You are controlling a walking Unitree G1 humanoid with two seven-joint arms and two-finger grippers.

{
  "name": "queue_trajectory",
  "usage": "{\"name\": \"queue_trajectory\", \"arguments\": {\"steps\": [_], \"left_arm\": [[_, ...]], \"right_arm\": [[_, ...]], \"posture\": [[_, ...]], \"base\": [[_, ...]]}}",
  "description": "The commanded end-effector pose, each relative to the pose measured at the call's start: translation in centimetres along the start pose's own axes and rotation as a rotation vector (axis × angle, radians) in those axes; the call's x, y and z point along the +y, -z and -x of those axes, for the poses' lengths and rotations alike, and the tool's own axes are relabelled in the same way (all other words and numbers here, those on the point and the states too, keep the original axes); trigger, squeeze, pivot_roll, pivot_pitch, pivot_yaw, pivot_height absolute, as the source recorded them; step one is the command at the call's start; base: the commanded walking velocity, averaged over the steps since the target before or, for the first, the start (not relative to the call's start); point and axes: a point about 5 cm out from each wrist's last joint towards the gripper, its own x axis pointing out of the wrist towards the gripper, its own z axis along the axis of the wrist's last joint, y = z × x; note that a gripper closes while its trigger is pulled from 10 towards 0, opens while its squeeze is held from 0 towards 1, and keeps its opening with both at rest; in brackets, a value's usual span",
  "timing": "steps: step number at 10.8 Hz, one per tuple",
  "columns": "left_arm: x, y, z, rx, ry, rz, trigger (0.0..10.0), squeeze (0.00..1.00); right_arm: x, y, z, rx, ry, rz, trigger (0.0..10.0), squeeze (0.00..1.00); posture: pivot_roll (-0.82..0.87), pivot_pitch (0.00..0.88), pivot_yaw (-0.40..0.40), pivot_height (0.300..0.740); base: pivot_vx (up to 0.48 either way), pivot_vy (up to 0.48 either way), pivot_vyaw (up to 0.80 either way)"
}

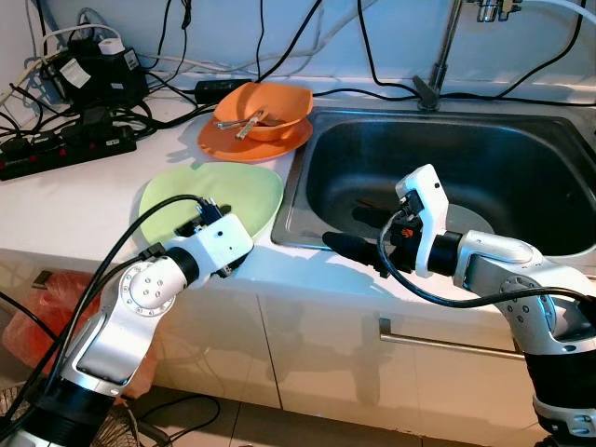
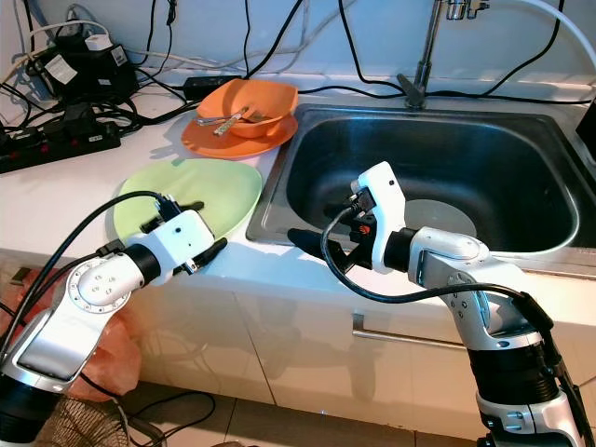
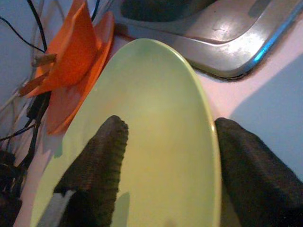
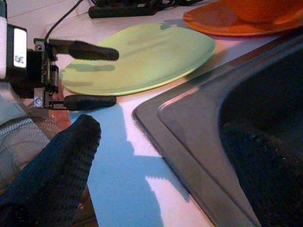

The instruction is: Kitchen organization

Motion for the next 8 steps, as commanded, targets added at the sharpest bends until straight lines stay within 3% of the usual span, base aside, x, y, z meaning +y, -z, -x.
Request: {"name": "queue_trajectory", "arguments": {"steps": [1,8], "left_arm": [[-2.7,3.3,-0.1,0.152,0.128,0.044,0.0,0.00],[-3.8,2.7,-0.3,0.116,0.173,0.082,0.0,0.00]], "right_arm": [[0.3,-0.1,0.1,-0.003,-0.017,0.017,10.0,0.94],[0.2,0.2,-0.3,-0.021,-0.001,-0.021,10.0,0.94]], "posture": [[0.07,0.051,0.063,0.740],[0.07,0.050,0.060,0.740]], "base": [[0.000,0.000,0.00],[0.000,0.000,0.00]]}}
